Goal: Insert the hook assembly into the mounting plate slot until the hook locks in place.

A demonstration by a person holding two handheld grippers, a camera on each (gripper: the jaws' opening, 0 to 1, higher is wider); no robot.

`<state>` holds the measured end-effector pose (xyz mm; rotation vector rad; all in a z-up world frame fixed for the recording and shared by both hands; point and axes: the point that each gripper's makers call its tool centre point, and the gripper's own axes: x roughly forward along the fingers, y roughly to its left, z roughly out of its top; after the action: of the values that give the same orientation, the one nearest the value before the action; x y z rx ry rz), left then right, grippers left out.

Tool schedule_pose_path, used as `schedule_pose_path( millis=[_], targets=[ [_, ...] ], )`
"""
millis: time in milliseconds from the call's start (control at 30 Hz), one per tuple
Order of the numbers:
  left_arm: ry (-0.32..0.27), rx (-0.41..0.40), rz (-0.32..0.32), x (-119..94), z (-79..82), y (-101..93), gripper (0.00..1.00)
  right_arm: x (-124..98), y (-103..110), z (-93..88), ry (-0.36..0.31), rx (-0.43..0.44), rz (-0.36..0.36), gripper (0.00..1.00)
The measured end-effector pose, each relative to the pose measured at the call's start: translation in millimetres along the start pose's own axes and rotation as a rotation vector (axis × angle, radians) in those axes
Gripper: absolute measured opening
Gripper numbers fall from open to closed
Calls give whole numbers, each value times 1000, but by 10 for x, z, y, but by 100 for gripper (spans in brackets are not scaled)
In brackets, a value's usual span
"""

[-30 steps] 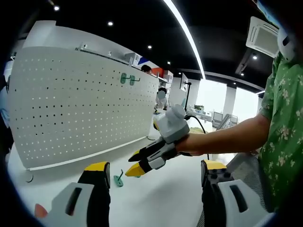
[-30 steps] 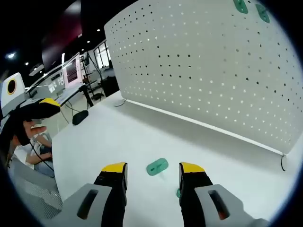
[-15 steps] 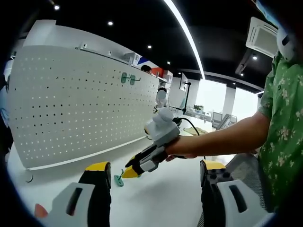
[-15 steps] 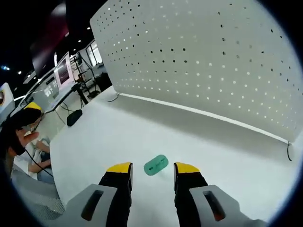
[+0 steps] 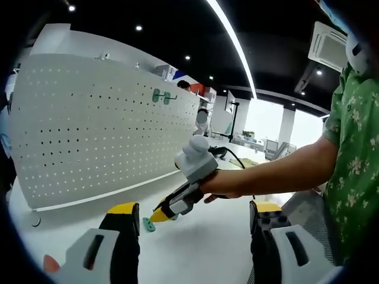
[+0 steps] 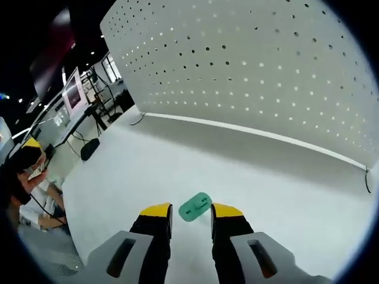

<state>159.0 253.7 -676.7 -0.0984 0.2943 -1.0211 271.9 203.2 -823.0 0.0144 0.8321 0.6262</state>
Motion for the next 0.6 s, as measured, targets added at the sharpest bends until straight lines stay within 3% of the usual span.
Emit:
schedule_pose_path(
  millis=[600],
  targets=[
    [8, -4, 3, -17, -24, 21, 77, 59, -48, -4, 13, 1, -8, 13]
  ],
)
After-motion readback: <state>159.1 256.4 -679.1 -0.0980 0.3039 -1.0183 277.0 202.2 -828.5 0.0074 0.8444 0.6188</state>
